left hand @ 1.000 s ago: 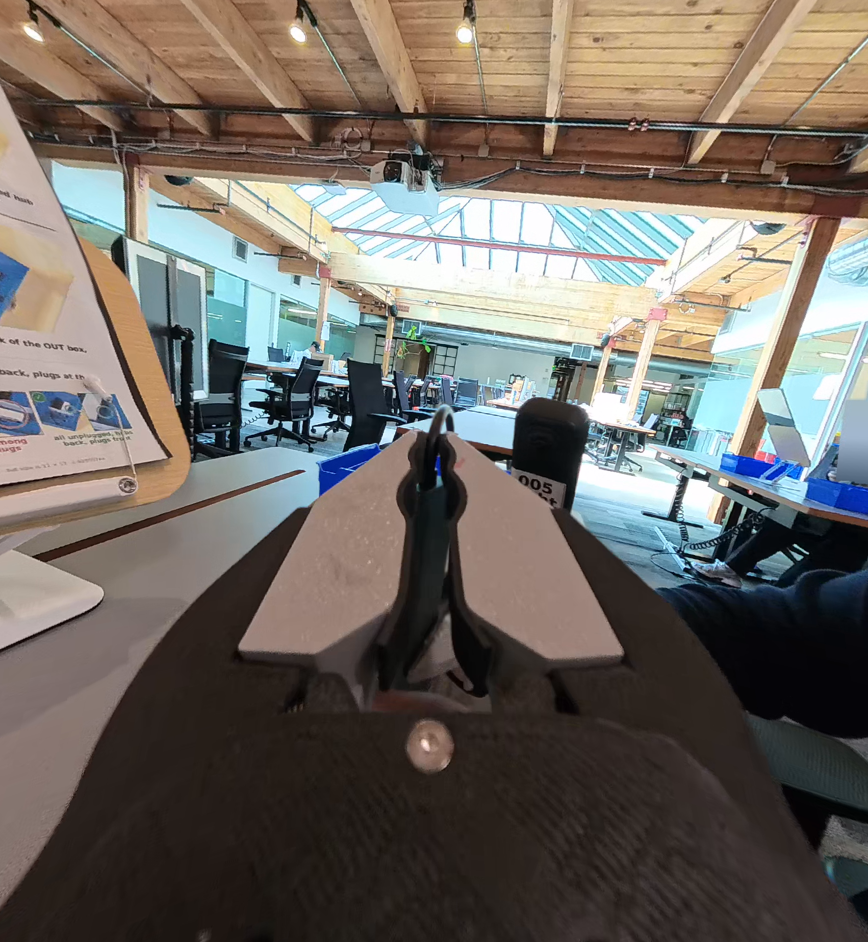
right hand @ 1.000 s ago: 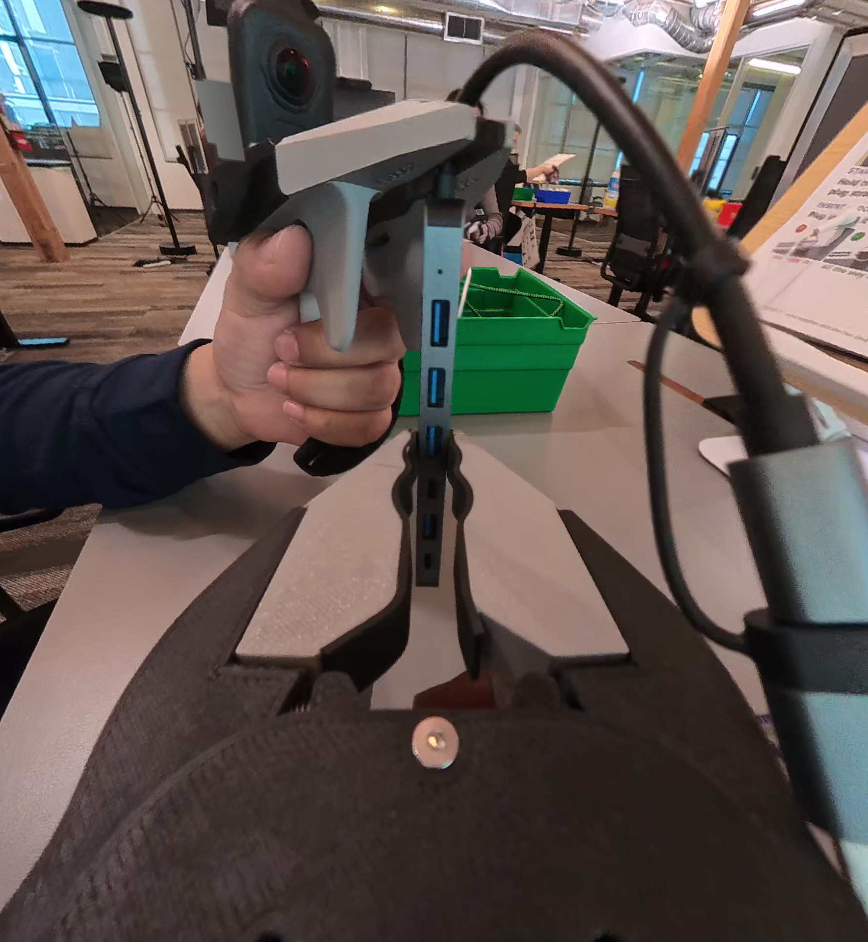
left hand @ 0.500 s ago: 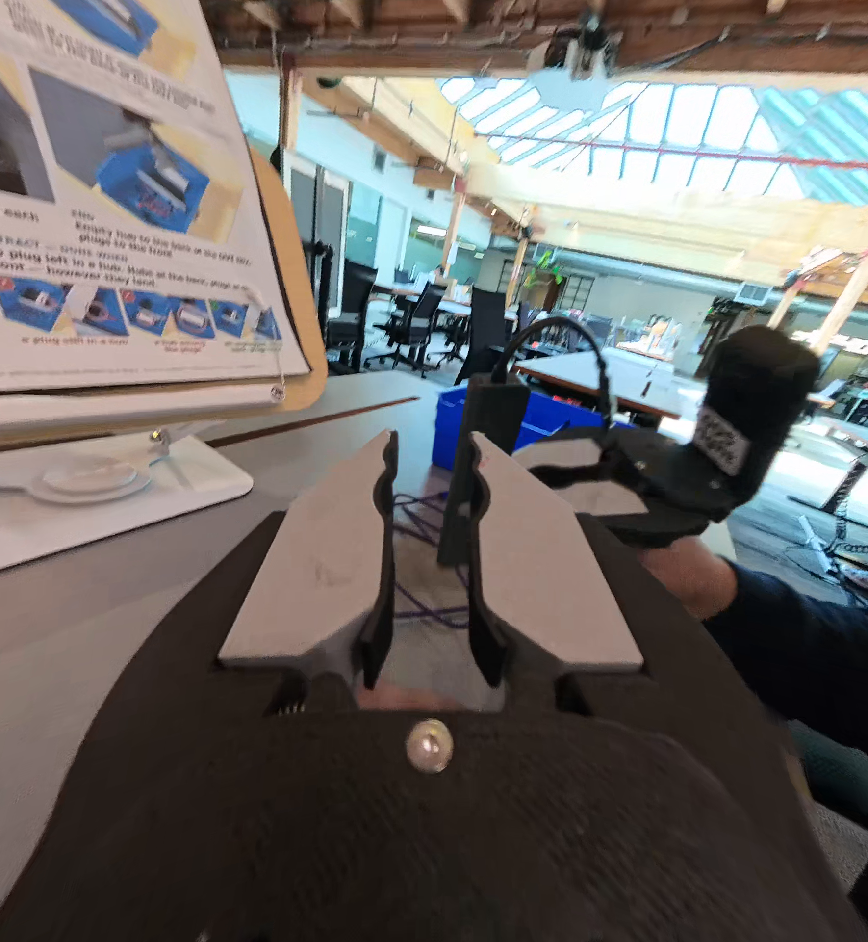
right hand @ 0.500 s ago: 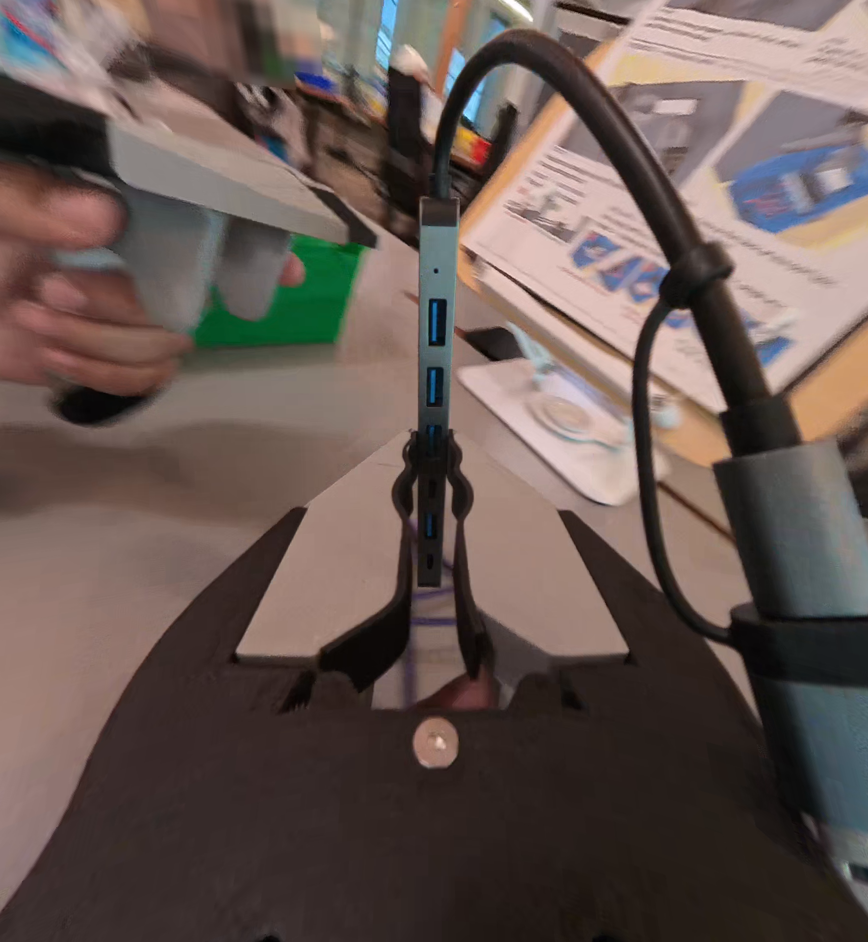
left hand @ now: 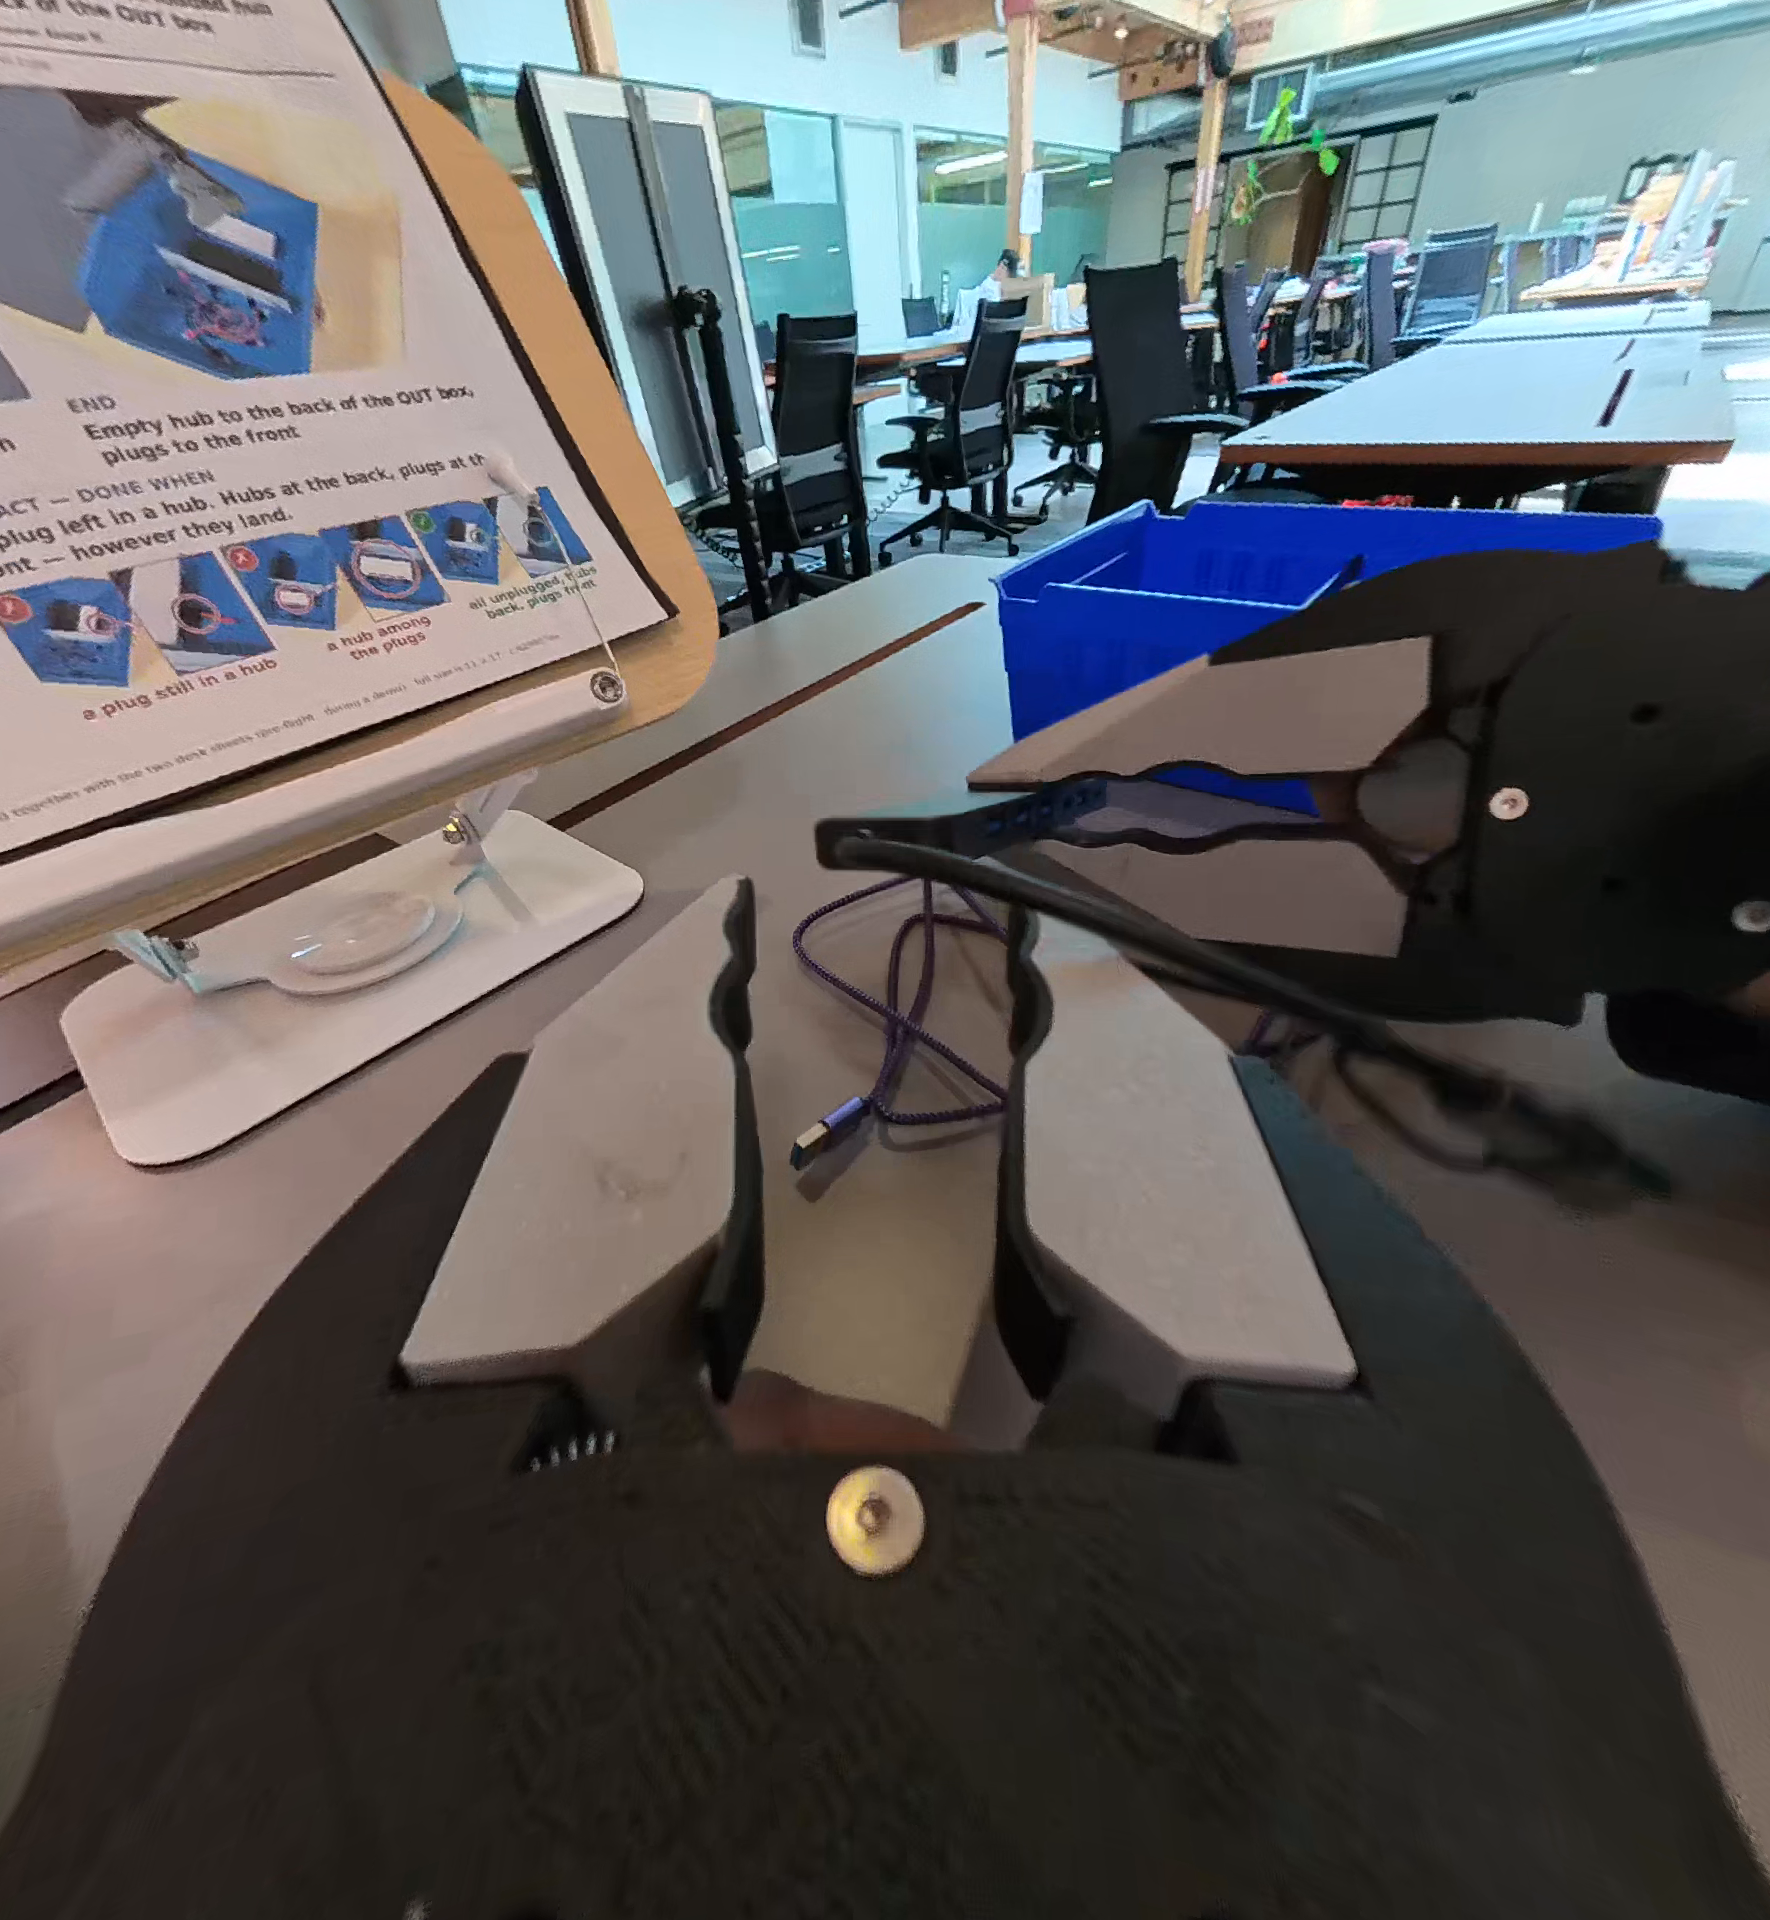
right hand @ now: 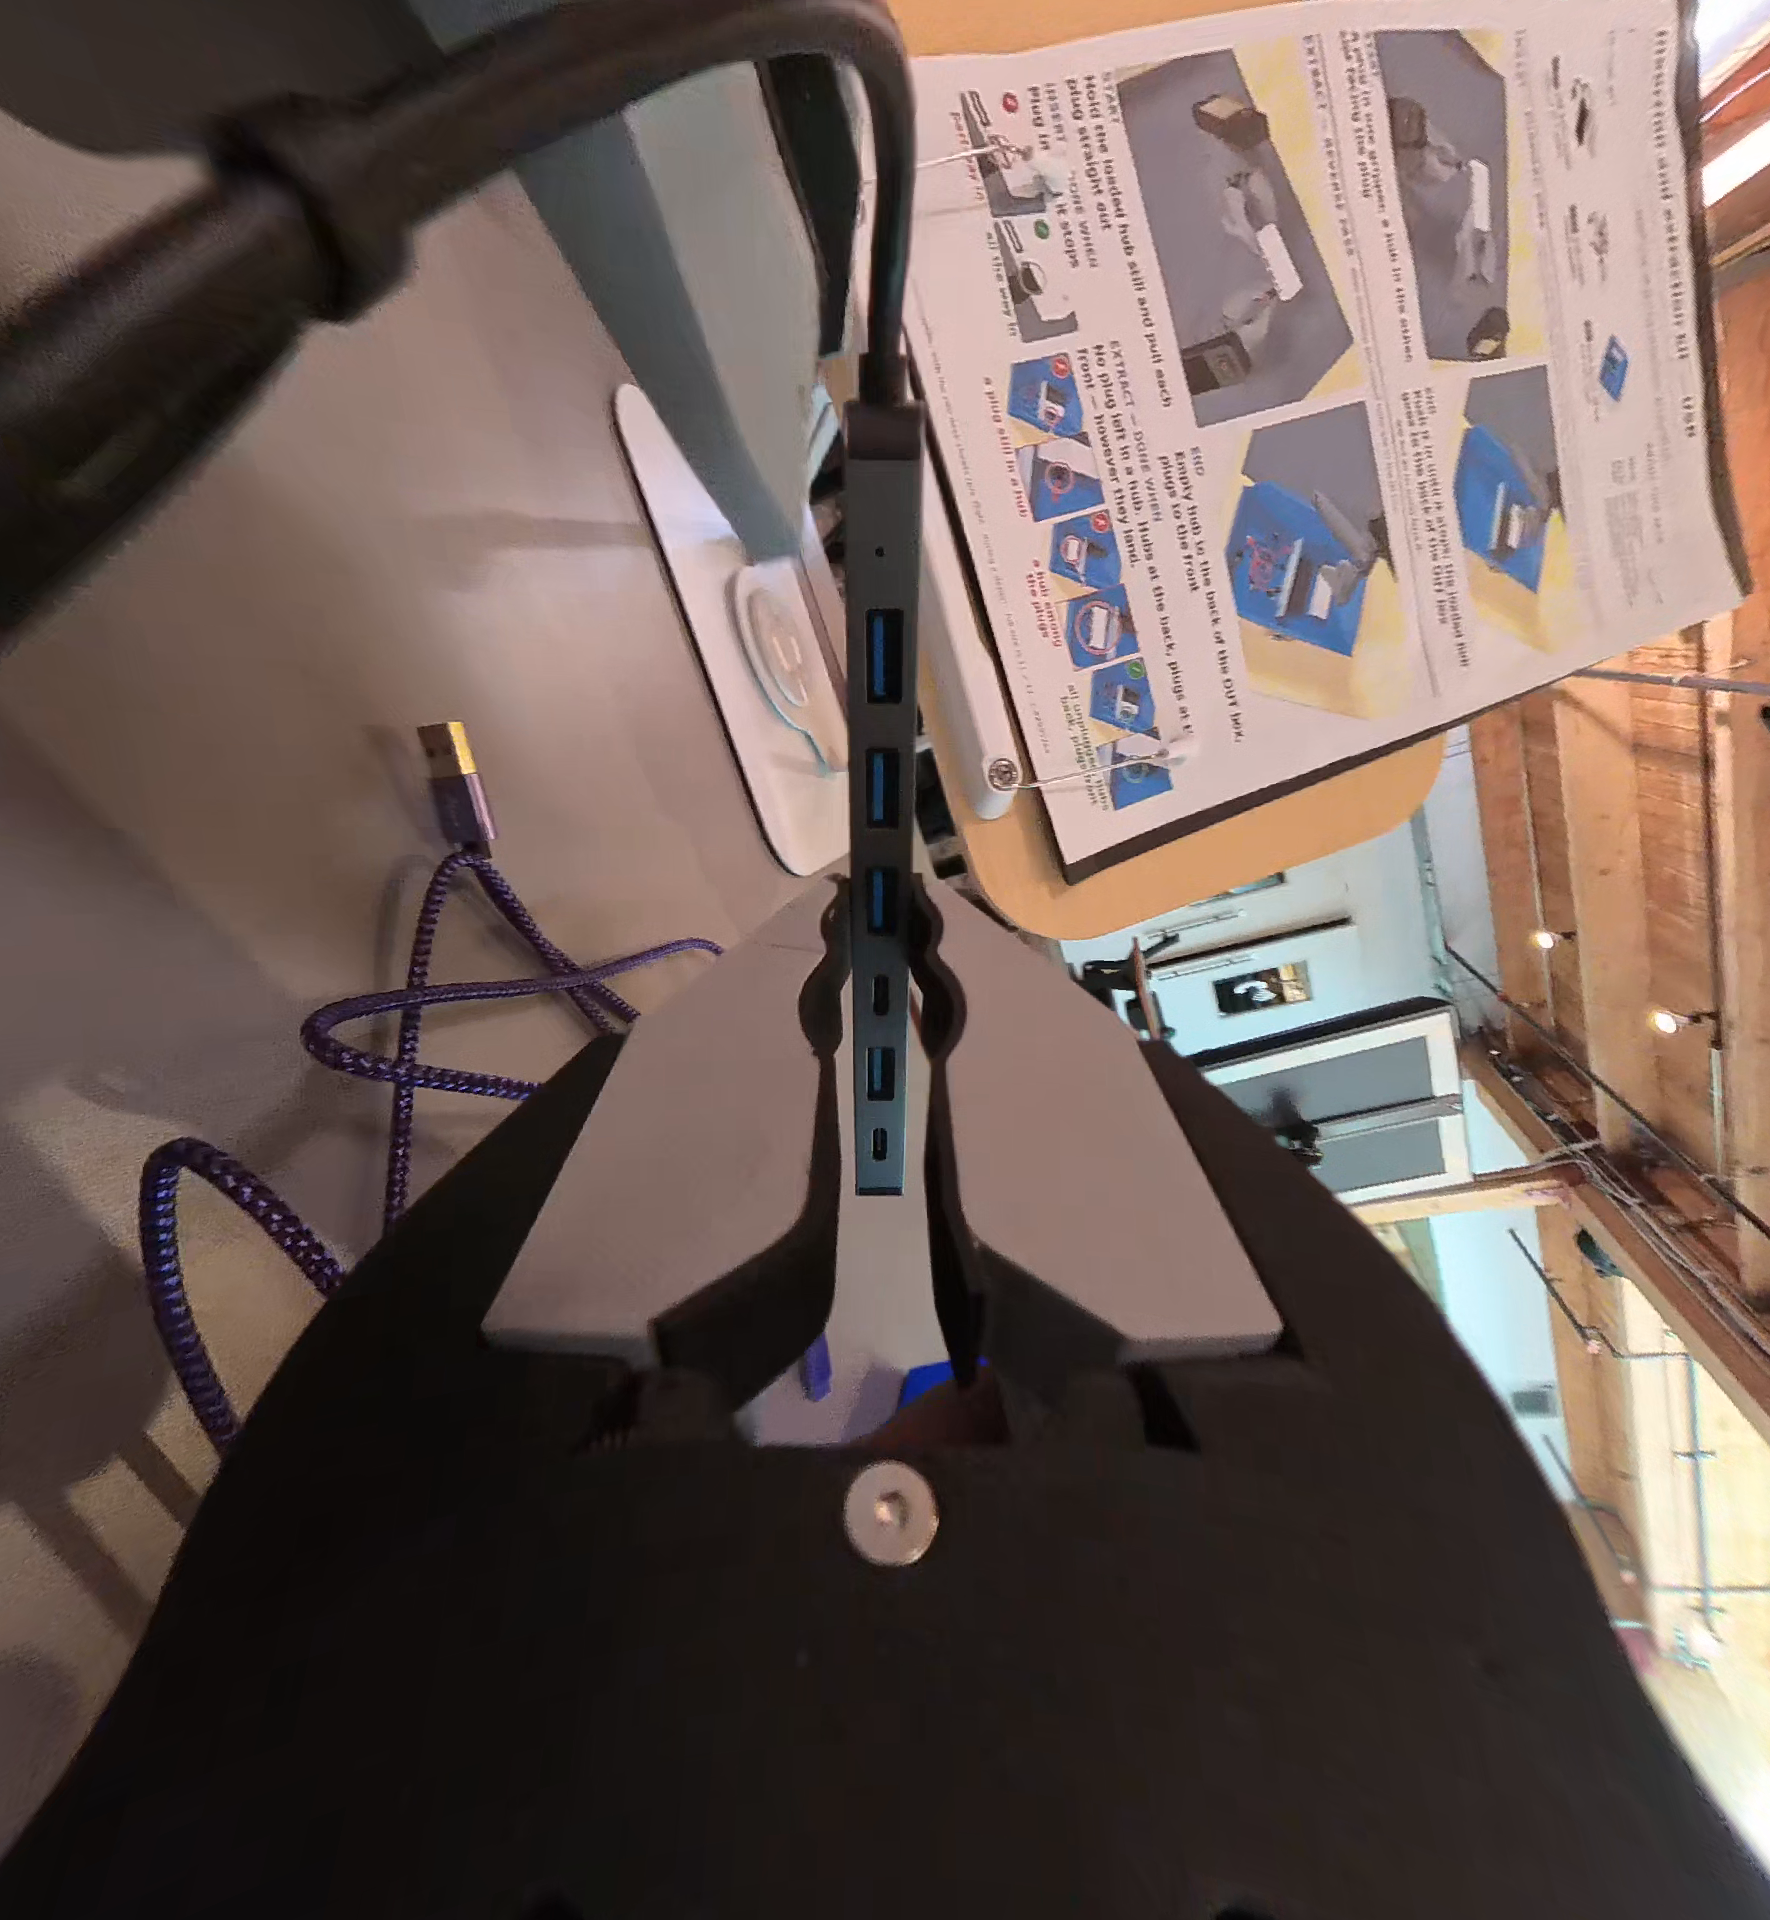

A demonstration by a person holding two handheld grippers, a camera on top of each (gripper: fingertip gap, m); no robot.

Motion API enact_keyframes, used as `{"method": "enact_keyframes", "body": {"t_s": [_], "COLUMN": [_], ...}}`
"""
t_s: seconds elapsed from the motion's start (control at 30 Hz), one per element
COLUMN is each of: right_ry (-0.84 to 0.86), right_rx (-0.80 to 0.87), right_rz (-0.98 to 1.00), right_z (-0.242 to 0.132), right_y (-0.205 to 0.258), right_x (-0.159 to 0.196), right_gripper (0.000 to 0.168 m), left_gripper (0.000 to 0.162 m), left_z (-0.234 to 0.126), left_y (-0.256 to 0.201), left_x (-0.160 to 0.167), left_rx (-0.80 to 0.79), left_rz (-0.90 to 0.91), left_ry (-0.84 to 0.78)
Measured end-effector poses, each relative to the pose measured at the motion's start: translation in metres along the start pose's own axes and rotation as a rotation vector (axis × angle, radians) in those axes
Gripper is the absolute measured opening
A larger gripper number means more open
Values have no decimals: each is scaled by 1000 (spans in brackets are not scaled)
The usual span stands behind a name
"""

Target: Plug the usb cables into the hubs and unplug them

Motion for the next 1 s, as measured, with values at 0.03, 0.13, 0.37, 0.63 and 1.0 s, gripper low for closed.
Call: {"method": "enact_keyframes", "body": {"t_s": [0.03, 0.13, 0.37, 0.63, 1.0], "right_ry": [1, 45, 217, 294, 306], "right_rx": [-11, 3, 58, 22, -45], "right_rz": [10, 10, 86, 74, 79], "right_z": [0, 2, 12, 18, 20], "right_y": [1, -4, -34, -24, -5], "right_x": [2, 15, 69, 96, 101], "right_gripper": [7, 7, 7, 7, 7], "left_gripper": [42, 31, 29, 31, 2], "left_z": [-1, -13, -3, 45, 43], "left_y": [4, 41, 31, 25, 22], "left_x": [3, 8, 31, 89, 103], "left_rx": [-14, -224, -71, -107, -33], "left_rz": [17, 44, -130, 72, 210], "left_ry": [34, 116, 239, 534, 724]}}
Point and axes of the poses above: each gripper's, where its closed fingertips meet, z out along the fingers, x out of its underside, y = z × x across the jaws, the point moved 4 cm from there along -z, back along the fingers, and after that the axes turned 2 degrees about y, right-handed, at the moved point
